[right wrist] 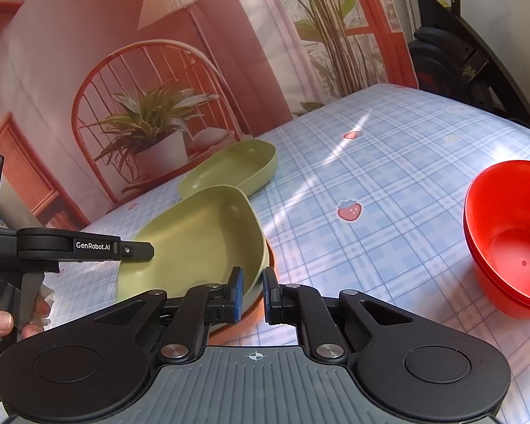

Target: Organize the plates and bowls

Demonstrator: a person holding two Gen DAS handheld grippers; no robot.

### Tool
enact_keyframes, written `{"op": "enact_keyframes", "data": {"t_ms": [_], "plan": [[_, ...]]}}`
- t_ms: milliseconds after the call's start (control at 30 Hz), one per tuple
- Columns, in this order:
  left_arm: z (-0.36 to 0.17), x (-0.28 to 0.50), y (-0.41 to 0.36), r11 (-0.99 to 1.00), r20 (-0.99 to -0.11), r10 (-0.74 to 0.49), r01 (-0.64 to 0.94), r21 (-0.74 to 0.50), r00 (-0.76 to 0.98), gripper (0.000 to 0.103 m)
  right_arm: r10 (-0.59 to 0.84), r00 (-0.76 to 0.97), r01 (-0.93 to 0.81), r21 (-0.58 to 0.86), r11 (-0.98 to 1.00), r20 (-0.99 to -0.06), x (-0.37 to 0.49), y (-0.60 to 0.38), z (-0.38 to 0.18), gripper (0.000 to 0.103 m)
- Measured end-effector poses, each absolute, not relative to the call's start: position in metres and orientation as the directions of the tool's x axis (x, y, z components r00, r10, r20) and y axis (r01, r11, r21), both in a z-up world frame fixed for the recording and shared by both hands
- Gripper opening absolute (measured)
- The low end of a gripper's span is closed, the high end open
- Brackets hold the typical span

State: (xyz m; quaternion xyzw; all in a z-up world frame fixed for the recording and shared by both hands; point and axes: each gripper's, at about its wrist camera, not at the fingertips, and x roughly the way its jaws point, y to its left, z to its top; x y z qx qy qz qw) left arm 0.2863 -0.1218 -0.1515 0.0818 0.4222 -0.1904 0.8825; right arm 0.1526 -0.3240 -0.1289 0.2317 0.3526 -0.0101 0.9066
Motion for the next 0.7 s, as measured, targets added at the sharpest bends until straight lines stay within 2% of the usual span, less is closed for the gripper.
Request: {"op": "enact_keyframes", "data": {"t_ms": [533, 700], "plan": [[-0.1562, 0.2862, -0.1222, 0.915, -0.784, -0.236, 0.402, 0.019, 0.574, 0.011, 0.154, 0.74, 0.179, 0.413, 0.893, -0.654, 0.154, -0.3248, -0.1354, 0.012], [-0.1546, 0.2835, -0.1215, 0.917, -0.779, -0.238, 0.399, 0.018, 0.581, 0.012, 0.135, 0.748, 0.19, 0.405, 0.894, -0.65, 0.1527, -0.3262, -0.1346, 0.015]]}}
